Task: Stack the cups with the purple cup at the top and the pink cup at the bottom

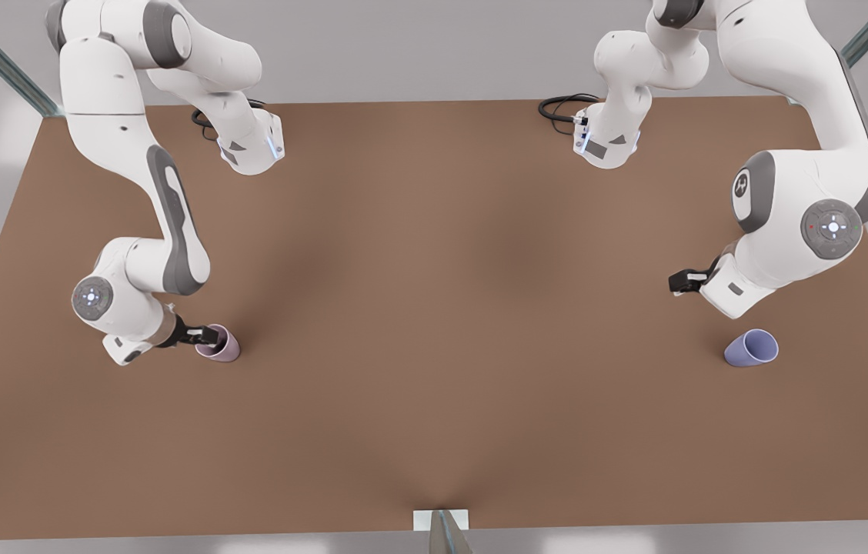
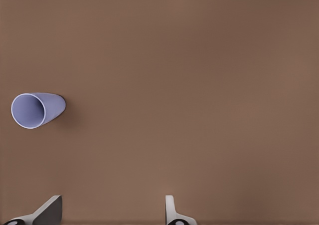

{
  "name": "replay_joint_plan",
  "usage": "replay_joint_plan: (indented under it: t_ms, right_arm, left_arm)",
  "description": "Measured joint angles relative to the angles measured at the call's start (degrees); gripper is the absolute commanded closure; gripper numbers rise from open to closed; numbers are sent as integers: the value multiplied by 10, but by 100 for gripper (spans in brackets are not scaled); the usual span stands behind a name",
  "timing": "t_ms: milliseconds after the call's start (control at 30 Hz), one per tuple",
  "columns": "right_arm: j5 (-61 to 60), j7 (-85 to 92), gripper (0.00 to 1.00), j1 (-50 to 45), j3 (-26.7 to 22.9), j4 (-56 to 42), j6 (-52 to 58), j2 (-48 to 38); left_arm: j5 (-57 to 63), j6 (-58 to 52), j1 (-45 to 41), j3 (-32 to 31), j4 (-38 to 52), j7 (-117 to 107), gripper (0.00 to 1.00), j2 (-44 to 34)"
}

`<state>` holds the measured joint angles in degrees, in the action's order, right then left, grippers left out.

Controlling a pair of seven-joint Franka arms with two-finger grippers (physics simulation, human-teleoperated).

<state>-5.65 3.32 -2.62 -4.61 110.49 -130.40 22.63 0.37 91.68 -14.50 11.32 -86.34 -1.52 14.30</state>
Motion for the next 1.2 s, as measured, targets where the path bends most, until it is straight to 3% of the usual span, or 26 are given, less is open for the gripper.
replay_joint_plan:
  t_ms: [567,767,833,900,1000,1200]
  right_arm:
    - [0,0,0,9,0,11,-9,27]
    - [-2,0,26,9,0,11,-10,38]
    - [-3,0,49,9,0,11,-10,38]
    - [-4,1,58,9,0,11,-10,39]
    - [-7,2,79,8,0,11,-10,39]
    - [-13,4,79,7,0,10,-10,34]
  left_arm:
    - [-1,-1,-3,8,0,-2,0,1]
    - [-1,-1,-4,8,0,-2,0,2]
    - [-1,-1,-4,8,0,-3,0,2]
    - [-1,-1,-4,8,0,-3,0,2]
    - [-1,-1,-4,8,0,-3,0,3]
    - [-1,-1,-4,8,0,-3,0,3]
